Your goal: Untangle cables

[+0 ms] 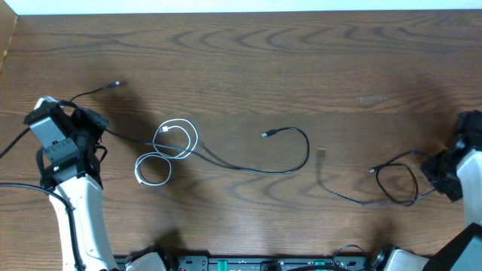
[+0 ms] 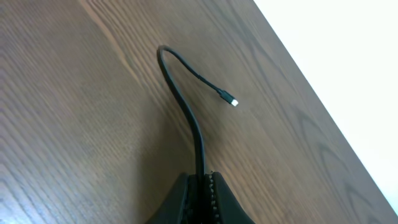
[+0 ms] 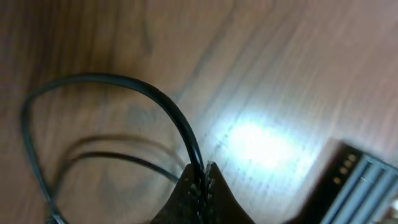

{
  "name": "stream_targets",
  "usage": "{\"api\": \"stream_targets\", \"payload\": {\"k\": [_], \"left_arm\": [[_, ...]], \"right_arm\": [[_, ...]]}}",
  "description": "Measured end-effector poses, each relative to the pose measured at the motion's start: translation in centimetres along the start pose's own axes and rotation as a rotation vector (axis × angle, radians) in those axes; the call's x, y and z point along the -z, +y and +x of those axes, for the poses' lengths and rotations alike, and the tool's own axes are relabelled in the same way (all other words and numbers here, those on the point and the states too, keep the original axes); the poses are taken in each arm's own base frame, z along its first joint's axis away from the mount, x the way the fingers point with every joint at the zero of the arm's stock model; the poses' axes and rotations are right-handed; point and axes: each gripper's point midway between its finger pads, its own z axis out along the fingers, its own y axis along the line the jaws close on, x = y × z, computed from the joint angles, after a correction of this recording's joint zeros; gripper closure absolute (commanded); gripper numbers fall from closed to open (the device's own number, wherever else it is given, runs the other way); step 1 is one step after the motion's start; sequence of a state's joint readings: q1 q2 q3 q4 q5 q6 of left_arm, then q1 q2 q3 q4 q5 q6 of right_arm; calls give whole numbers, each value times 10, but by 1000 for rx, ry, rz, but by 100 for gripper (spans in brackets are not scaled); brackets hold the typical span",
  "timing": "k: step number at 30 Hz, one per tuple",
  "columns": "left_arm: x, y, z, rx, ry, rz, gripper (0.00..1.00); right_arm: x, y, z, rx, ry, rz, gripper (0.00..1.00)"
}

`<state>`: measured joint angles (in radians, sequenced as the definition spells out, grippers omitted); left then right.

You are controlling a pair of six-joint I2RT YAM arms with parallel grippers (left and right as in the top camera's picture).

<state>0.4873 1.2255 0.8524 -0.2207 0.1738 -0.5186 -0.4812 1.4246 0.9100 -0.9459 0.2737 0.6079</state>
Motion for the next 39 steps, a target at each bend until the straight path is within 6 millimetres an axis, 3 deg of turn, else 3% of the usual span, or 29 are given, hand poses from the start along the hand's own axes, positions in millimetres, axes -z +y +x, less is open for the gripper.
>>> {"api": "stream_targets", "payload": {"k": [9, 12, 17, 22, 28, 34, 39], "left_arm": [[-4, 4, 1, -3, 3, -16, 92], [-6, 3, 6, -6, 21, -17, 91], [-13, -17, 30, -48, 94, 30, 91], [-16, -62, 77, -152, 207, 129, 91], [1, -118, 148, -327, 341, 273, 91], [21, -147, 206, -452, 444, 359, 86], [35, -160, 238, -522, 498, 407, 86]], "right_arm": [[-3, 10, -11, -14, 11, -117, 99], [-1, 23, -11, 12, 19, -189, 99], [10, 60, -11, 116, 0, -348, 99], [21, 90, 4, 225, 13, -451, 99], [32, 113, 24, 357, 25, -524, 99], [38, 124, 34, 410, 34, -555, 99], [59, 128, 27, 425, 5, -581, 99]]}}
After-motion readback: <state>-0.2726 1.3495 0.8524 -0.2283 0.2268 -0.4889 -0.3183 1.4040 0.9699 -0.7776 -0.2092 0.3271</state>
